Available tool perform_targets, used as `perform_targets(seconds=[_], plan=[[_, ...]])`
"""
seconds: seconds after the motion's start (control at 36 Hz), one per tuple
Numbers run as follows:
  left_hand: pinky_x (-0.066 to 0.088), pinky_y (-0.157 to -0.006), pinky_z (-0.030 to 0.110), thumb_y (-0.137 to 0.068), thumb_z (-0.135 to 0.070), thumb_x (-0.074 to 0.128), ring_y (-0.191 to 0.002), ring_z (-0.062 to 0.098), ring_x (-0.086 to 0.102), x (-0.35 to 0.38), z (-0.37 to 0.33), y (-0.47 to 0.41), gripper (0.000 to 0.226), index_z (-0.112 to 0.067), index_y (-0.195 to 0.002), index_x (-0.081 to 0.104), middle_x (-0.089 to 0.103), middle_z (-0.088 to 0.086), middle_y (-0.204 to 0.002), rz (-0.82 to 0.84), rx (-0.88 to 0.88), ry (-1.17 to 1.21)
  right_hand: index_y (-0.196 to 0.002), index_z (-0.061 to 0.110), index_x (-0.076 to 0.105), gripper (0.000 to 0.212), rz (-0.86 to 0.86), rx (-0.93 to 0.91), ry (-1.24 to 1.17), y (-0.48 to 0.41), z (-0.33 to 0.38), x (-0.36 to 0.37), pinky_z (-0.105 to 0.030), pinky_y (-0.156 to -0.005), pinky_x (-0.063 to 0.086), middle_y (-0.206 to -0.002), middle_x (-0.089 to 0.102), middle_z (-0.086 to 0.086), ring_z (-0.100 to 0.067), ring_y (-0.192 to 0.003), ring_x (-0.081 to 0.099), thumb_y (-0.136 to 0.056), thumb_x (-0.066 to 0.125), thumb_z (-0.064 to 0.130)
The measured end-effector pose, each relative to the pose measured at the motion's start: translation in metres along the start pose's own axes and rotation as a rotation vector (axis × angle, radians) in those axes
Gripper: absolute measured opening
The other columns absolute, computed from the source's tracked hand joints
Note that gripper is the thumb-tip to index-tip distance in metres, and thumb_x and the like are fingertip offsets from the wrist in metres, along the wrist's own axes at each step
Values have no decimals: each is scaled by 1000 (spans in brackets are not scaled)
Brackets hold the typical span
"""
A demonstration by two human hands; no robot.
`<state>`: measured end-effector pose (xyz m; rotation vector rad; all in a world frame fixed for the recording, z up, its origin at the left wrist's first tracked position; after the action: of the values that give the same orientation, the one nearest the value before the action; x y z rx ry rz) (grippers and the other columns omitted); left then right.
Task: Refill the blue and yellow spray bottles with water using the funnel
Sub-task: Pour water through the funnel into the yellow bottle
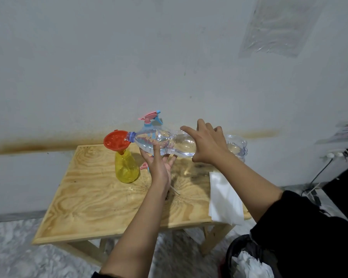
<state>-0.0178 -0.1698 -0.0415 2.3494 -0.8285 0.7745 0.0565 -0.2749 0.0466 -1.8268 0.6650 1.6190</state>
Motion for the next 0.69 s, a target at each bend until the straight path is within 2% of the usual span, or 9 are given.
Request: perform_targets(seconds=[0.11,0.14,0.22,0.31,0.39,0.47,0.53,0.64,0.69], plan=[[51,-87,42,-92,-39,54,-133,37,41,2,-1,3,76,-40,-148,2,36,5,-149,-17,-7,-1,-138,39,28,85,-3,0,-2,0,0,-2,-37,-83,33,-120,36,-5,-26,-103,44,-65,69,25],[50,-89,43,-93,-38,53,-133,36,41,2,-2,3,76,-39,-149,1,42,3,-143,-22,-4,-7,-138,39,28,84,-3,-1,0,0,0,-2,-37,-83,33,-120,36,-6,-26,-103,44,-65,69,25],[48,-93,45,-95,-37,51,-126,33,48,2,-2,3,74,-37,-149,1,62,-10,-101,-24,35,-34,-139,38,27,85,-1,-1,4,0,0,-2,-37,-83,33,-121,36,-6,-25,-103,44,-66,69,25],[49,-91,44,-95,-35,51,-112,28,56,1,-2,4,73,-36,-149,3,67,-17,-82,-14,42,-19,-138,38,27,86,-1,3,-2,1,0,0,-37,-83,34,-120,36,-5,-25,-102,44,-65,69,25],[48,-93,45,-96,-34,51,-118,29,52,-1,1,0,72,-36,-149,2,62,-15,-93,-14,22,-15,-138,39,27,87,3,11,-24,2,0,3,-36,-82,34,-119,36,-5,-25,-101,44,-64,69,25],[50,-89,44,-96,-35,52,-126,27,45,-5,2,-4,72,-36,-149,3,56,-7,-122,-2,8,-45,-139,39,26,89,12,24,-62,3,0,8,-37,-83,34,-118,35,-5,-24,-102,43,-63,70,24],[52,-83,41,-95,-37,53,-127,27,49,-9,2,-7,73,-38,-149,4,53,4,-136,4,10,-74,-139,40,26,90,19,31,-86,4,1,12,-38,-85,35,-118,35,-4,-24,-102,43,-62,71,25],[57,-69,34,-92,-40,58,-127,28,50,-15,-2,-8,76,-43,-146,6,51,8,-139,-8,27,-125,-138,41,27,91,26,46,-140,5,4,23,-39,-87,35,-117,35,-4,-24,-103,44,-61,73,29],[57,-69,34,-91,-40,59,-125,27,51,-18,-5,-7,77,-45,-146,6,50,4,-139,-16,34,-148,-139,41,26,92,29,53,-170,6,6,29,-40,-88,35,-117,35,-3,-24,-104,43,-61,74,30]])
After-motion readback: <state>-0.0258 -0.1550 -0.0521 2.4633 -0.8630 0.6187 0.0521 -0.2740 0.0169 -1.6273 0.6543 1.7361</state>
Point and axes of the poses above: each hand's wrist, its own y-axis away from the middle knuckle, its own x-axis out of the palm, z = x × y, the point moved 3 cm from there along -y, towards the middle knuckle
